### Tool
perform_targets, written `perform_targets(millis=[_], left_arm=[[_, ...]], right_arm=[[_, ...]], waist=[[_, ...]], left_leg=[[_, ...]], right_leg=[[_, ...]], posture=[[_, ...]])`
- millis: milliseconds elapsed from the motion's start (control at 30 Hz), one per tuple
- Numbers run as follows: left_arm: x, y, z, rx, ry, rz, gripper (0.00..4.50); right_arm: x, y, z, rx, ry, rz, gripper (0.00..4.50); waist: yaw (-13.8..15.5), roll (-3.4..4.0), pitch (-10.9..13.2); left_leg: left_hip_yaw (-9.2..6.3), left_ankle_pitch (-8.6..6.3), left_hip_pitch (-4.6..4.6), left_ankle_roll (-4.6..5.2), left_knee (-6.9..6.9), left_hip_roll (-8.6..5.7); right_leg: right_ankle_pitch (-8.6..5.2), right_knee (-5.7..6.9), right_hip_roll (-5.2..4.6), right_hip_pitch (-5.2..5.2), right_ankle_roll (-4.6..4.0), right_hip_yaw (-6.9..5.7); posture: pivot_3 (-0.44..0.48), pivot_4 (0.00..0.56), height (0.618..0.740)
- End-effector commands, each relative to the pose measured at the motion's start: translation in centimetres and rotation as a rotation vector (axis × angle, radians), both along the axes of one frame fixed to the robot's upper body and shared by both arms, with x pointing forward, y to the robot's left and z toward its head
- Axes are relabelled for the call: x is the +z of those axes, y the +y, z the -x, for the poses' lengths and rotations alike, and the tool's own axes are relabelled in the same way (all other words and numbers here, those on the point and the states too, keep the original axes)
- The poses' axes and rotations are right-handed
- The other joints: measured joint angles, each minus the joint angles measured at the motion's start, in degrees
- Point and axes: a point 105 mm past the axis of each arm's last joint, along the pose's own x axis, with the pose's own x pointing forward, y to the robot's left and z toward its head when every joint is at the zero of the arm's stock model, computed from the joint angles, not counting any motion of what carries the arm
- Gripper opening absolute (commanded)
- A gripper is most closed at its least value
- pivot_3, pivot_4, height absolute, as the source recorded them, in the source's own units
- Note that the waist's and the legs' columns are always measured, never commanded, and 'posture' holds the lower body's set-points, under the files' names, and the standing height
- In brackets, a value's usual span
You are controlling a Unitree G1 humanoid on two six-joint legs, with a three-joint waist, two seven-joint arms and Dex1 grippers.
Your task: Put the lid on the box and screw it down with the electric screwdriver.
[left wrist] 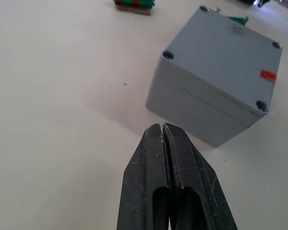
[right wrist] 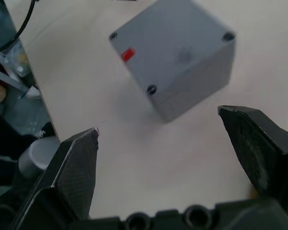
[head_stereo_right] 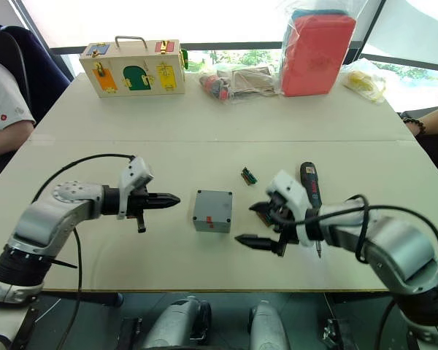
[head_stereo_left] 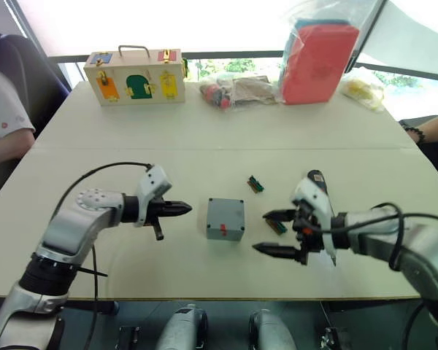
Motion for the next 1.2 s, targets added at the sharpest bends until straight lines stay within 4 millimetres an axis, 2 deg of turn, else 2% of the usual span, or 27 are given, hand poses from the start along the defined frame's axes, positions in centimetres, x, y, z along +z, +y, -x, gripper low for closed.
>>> perform_targets(millis=[33,333,500,667,833,933,1033,1133,1200], left_arm=[[-0.2,-1.0,-0.1,-0.028,-0.043,-0.020,0.00],[-1.1,-2.3,-1.1,-0.066,-0.049,-0.026,0.00],[-0.9,-3.1,-2.0,-0.095,-0.074,-0.032,0.00],[-0.2,-3.6,-3.4,-0.105,-0.103,-0.027,0.00],[0.4,-3.4,-4.6,-0.081,-0.134,-0.036,0.00],[0.5,-2.0,-4.8,-0.049,-0.144,-0.072,0.00],[0.1,-0.3,-4.3,-0.028,-0.140,-0.128,0.00],[-0.2,0.3,-2.7,-0.055,-0.090,-0.132,0.00],[-0.6,0.3,-0.8,-0.104,-0.042,-0.133,0.00]], right_arm=[[-0.3,0.6,-0.2,0.007,-0.048,0.008,4.27],[-1.6,2.0,-1.0,0.015,-0.035,-0.008,4.27],[-1.9,3.5,-0.2,0.077,0.000,-0.035,4.27],[-1.3,4.7,0.6,0.119,0.033,-0.079,4.27],[-0.9,5.3,1.1,0.132,0.045,-0.101,4.27],[-0.4,4.6,0.9,0.105,0.026,-0.088,4.27],[-0.2,2.7,-0.5,0.046,-0.051,-0.005,4.27],[-0.3,0.9,-2.3,0.010,-0.115,0.066,4.27],[-0.3,0.2,-3.5,0.014,-0.152,0.096,4.27]], waist=[[-0.07,-0.01,-0.01],[0.05,-0.01,-0.01],[0.00,-0.01,-0.01],[0.01,-0.02,-0.01],[-0.11,-0.02,-0.01],[-0.14,-0.02,-0.01],[-0.18,-0.02,-0.01],[-0.22,-0.02,-0.01],[-0.18,-0.02,-0.01]], left_leg=[[0.00,0.01,0.00,-0.02,-0.01,0.01],[-0.02,0.10,0.00,-0.18,-0.14,0.09],[-0.02,0.09,0.00,-0.16,-0.13,0.09],[-0.02,0.09,0.00,-0.16,-0.11,0.06],[-0.02,0.09,0.00,-0.15,-0.11,0.06],[-0.02,0.09,0.00,-0.15,-0.11,0.06],[-0.01,0.09,0.00,-0.15,-0.11,0.06],[0.00,0.08,0.00,-0.14,-0.11,0.05],[0.01,0.09,0.01,-0.15,-0.11,0.05]], right_leg=[[0.00,0.01,-0.04,-0.03,0.00,0.01],[0.02,0.03,0.01,-0.10,-0.03,-0.02],[0.02,0.02,0.03,-0.10,-0.03,-0.03],[0.03,0.04,0.08,-0.09,-0.02,-0.06],[0.03,0.05,0.10,-0.11,-0.02,-0.11],[0.03,0.08,0.11,-0.11,-0.02,-0.11],[0.03,0.10,0.11,-0.12,-0.02,-0.11],[0.03,0.09,0.11,-0.13,-0.02,-0.10],[0.03,0.10,0.11,-0.13,-0.01,-0.10]], posture=[[0.000,0.150,0.740],[0.000,0.150,0.740],[0.000,0.150,0.740],[0.000,0.150,0.740],[0.000,0.150,0.740],[0.000,0.150,0.740],[0.000,0.150,0.740],[0.000,0.150,0.740],[0.000,0.150,0.740]])
